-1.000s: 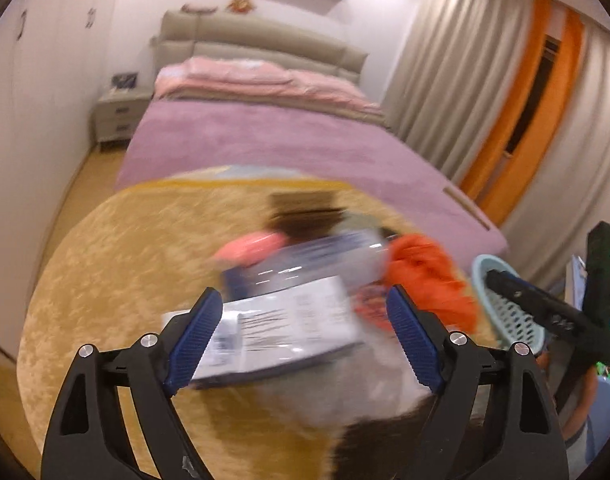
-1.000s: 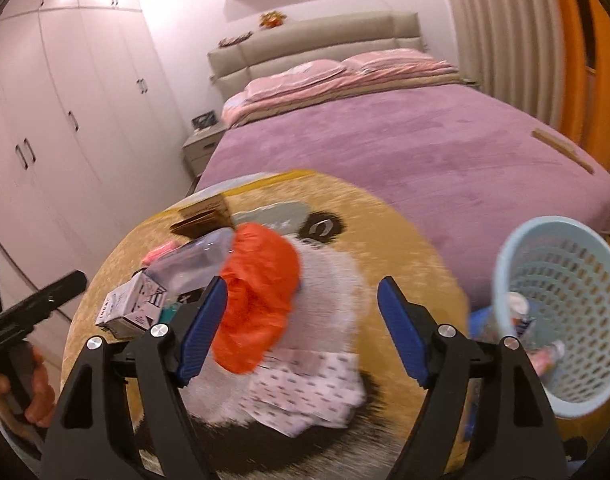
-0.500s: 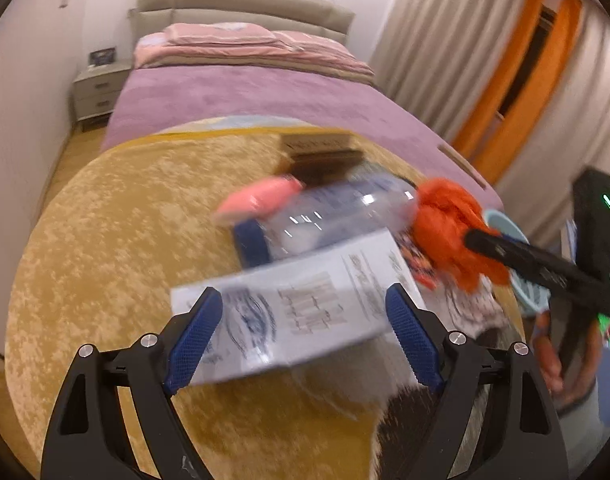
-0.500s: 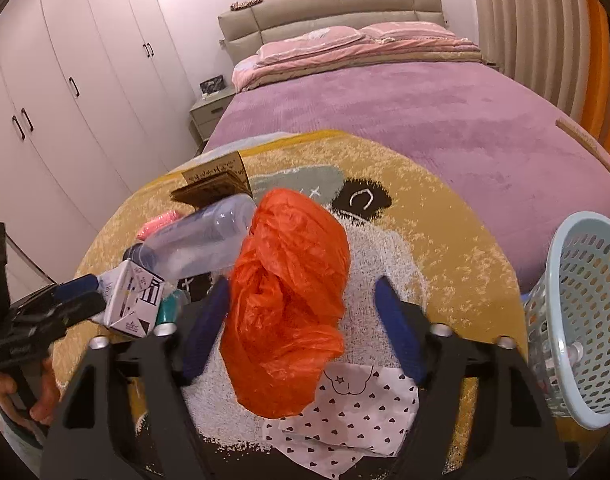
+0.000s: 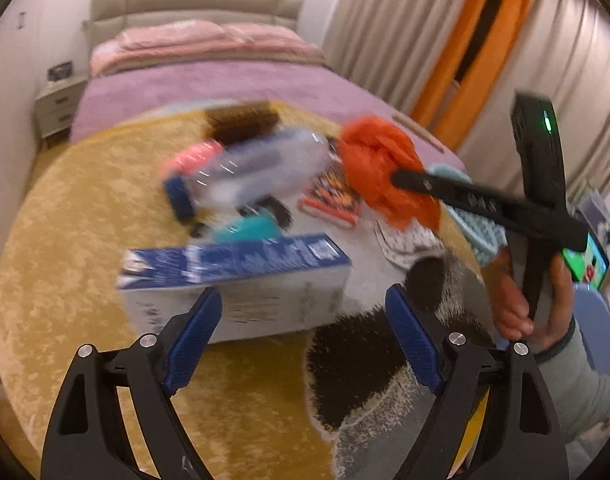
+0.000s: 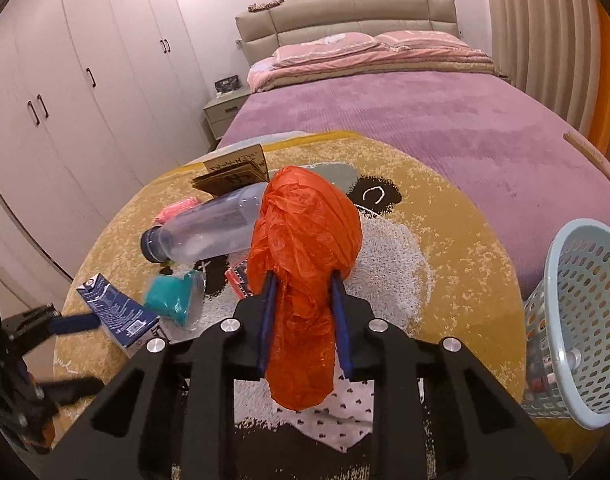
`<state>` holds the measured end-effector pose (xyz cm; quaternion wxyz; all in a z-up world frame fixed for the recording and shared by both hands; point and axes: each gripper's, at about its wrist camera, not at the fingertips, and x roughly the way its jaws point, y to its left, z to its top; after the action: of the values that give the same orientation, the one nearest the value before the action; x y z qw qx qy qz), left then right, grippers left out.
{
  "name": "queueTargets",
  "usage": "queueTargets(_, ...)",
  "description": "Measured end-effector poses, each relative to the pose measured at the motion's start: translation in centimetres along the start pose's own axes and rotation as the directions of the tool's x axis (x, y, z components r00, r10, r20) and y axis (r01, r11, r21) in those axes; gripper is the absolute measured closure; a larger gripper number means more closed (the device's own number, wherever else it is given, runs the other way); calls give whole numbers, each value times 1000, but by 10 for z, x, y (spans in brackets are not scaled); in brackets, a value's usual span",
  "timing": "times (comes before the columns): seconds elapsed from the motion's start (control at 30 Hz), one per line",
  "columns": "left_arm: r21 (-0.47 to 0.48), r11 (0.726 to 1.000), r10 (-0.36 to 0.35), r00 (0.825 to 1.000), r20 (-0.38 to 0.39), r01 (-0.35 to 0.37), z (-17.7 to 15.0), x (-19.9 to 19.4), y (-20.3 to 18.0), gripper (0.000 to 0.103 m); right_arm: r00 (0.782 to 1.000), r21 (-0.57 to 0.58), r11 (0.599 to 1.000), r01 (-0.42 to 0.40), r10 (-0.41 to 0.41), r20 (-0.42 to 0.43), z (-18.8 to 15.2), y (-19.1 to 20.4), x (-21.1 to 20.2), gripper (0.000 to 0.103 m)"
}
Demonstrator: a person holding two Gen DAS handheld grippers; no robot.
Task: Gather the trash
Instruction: 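Grasp the white milk carton with the left tool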
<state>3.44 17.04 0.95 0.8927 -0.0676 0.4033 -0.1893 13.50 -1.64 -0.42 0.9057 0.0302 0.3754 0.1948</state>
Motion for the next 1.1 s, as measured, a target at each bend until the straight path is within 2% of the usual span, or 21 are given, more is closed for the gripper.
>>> queueTargets(0.13,-113,993,42,997,70,-34,4,-13,34,21,1000,-12,1000,11,-11,18,-1,1,-8,81)
queueTargets(0.27,-225,971,98,993,61,-82,1,-7,67,21,1000,-5,1000,-1,1,19,-4,0,-11,81)
queueTargets(0.37,-253,965,80,996,43,-67,1,3,74,21,1000,-7,1000,2,-1,16,-5,0,-12,81)
queueTargets(0.47,-253,967,-27,999,27,33,-3,10,66,21,1000,-3,1000,0,0,18,-6,-1,-15,81)
queueTargets(0.57,-243,965,-105,994,6,103,-10,13,53,21,1000,0,1000,2,-2,30,-6,-4,-21,81)
queueTargets(0.63,-231,960,-165,986,-1,161,-19,10,38,21,999,-2,1000,6,-6,42,-6,-5,-27,81)
queueTargets(0.7,-219,948,-240,970,-20,230,-28,8,21,21,998,-3,1000,6,-5,55,-6,-6,-32,81)
queueTargets(0.87,-165,937,-319,947,-48,307,-34,2,-11,21,998,13,1000,5,-6,62,-9,-10,-37,81)
queueTargets(0.93,-127,945,-308,951,-34,302,-29,-4,-20,21,998,17,1000,5,-6,63,-10,-11,-38,81)
queueTargets(1.0,-79,963,-257,967,3,256,-22,-13,-24,19,998,23,1000,4,-5,65,-11,-12,-40,81)
queueTargets(1.07,-45,981,-188,982,26,189,-18,-15,-25,15,998,27,1000,4,-6,68,-10,-13,-41,81)
queueTargets(1.1,-26,992,-126,991,31,127,-13,-11,-24,12,998,29,1000,3,-5,70,-10,-14,-43,81)
